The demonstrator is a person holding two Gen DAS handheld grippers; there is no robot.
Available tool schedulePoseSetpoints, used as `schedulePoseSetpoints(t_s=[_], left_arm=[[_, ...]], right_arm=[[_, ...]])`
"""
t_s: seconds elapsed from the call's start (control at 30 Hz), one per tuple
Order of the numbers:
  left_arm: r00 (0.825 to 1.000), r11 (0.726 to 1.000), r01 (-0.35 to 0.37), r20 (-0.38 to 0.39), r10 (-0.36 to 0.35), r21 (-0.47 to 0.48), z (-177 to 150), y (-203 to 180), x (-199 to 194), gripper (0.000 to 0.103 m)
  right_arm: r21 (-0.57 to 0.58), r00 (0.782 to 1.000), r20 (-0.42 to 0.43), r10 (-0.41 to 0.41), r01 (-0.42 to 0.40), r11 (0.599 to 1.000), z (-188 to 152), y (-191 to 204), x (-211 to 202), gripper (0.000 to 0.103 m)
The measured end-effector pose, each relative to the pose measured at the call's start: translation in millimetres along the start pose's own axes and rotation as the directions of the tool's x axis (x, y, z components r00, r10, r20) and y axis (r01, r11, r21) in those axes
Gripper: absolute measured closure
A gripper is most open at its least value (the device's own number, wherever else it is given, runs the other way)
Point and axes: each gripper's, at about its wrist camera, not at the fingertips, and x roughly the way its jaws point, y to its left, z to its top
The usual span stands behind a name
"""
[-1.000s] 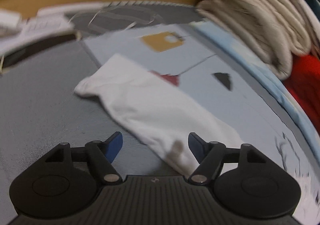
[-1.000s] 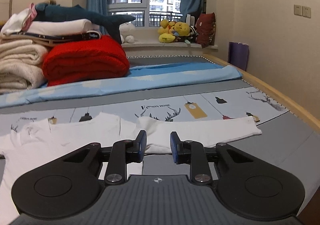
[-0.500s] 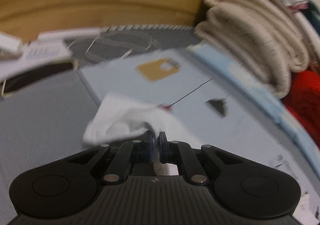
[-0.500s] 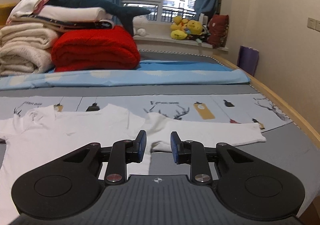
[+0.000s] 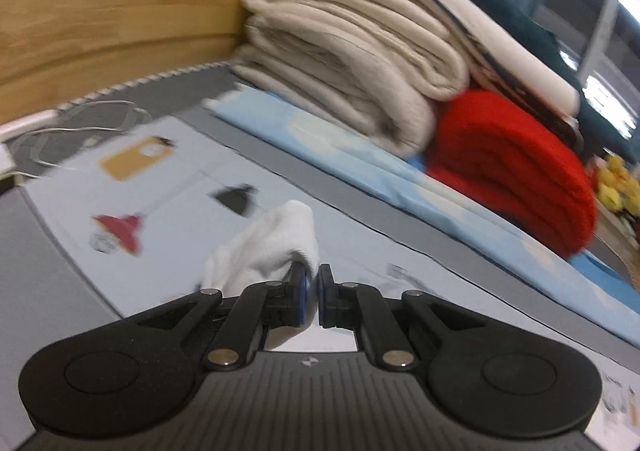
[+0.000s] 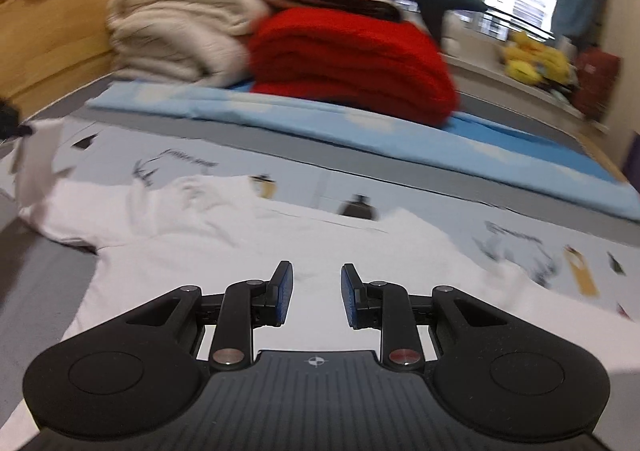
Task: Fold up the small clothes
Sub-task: 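Grasp the sleeve cuff with the left gripper, fold it across the body, release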
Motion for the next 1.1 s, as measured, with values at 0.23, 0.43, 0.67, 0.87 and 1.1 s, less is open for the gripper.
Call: schedulePoseSetpoints(t_s=[0.23, 0.43, 0.67, 0.87, 1.1], left_arm=[[0.950, 0.955, 0.294, -0.124, -0.287, 0.044, -23.3, -88.9, -6.6, 0.097], [0.831, 0.859, 0.512, -0.263, -0.490, 0.017, -53.1, -159.5, -8.2, 0.096], [0.868, 0.924, 0.381, -0.352, -0.349, 0.023, -61.8, -138.3, 31.9, 0.077], [0.843, 0.947, 0.305, -0.434, -0.319, -0.103, -68.1, -117.6, 65.1, 0.077], [0.710, 0.921, 0.293, -0.586, -0.390, -0.258, -109.0, -131.6, 87.3, 0.047]], right_arm=[[0.126, 0.990, -0.031, 0.138, -0.133, 0.983, 12.0, 6.1, 17.3, 0.076], [0.164, 0.996, -0.046, 0.070, -0.062, 0.985, 15.5, -12.7, 19.5, 0.076], [0.295, 0.988, -0.144, 0.057, -0.012, 0.955, -3.3, -47.8, 32.3, 0.075], [0.403, 0.972, -0.224, 0.075, 0.022, 0.915, -19.7, -63.3, 45.0, 0.073], [0.395, 0.972, -0.215, 0.097, -0.004, 0.919, -12.9, -54.6, 47.8, 0.073]])
